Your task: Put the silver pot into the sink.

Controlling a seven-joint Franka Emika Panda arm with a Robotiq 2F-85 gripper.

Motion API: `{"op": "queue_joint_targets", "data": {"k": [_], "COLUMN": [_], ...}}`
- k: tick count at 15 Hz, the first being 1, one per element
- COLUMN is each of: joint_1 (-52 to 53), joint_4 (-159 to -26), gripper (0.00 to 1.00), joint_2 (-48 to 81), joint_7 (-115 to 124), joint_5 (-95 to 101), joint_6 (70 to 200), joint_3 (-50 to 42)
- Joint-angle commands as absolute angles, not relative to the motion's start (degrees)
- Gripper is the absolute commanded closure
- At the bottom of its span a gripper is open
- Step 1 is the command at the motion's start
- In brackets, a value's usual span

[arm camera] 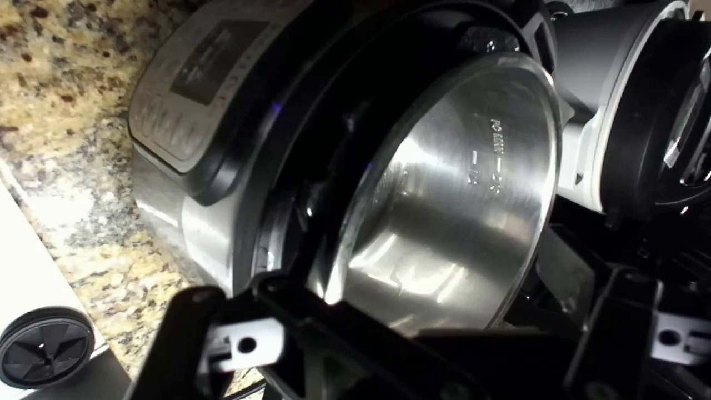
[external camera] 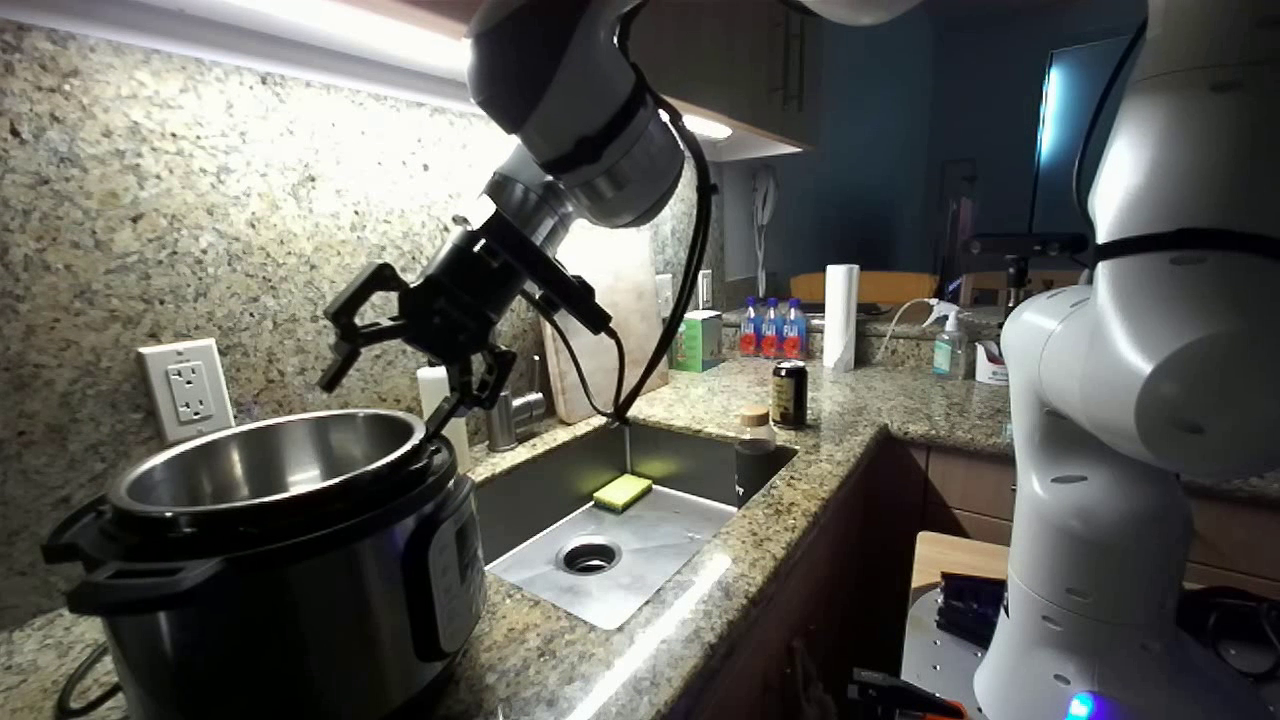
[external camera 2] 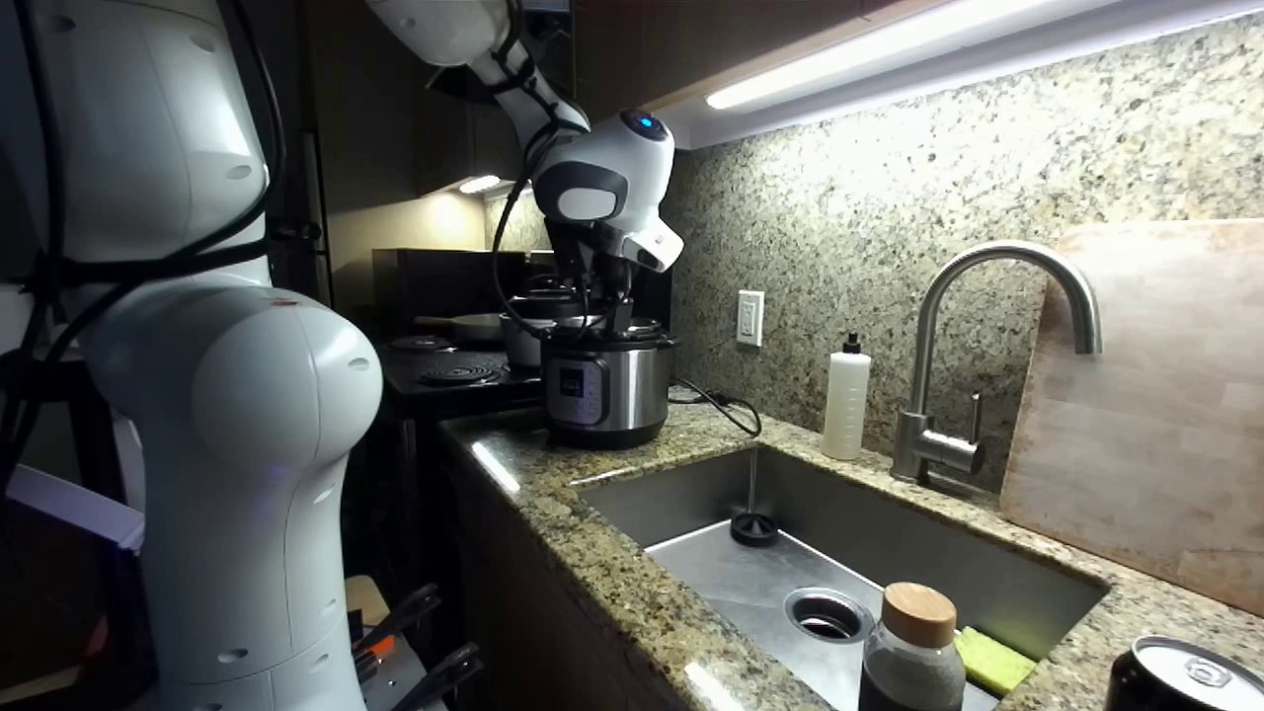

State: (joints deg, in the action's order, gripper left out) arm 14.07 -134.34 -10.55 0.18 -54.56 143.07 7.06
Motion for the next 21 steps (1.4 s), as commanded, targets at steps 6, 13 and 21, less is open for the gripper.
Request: {"op": "queue_joint_targets", "data": {"k": [6,13,21], "joint_1": [12.71,12.78,13.23], "joint_4": [-132.01,-128.84,-122.86], "gripper": [0.66,0.96,1.00], "joint_2": [-7.13,-8.45,-8.93], "joint_7": [3.68,19.62,25.42], "joint_5": [-45.82,-23.92,-16.20], "joint_6": [139.05,133.00,128.19], "joint_3": [9.41,11.72,12.65]}}
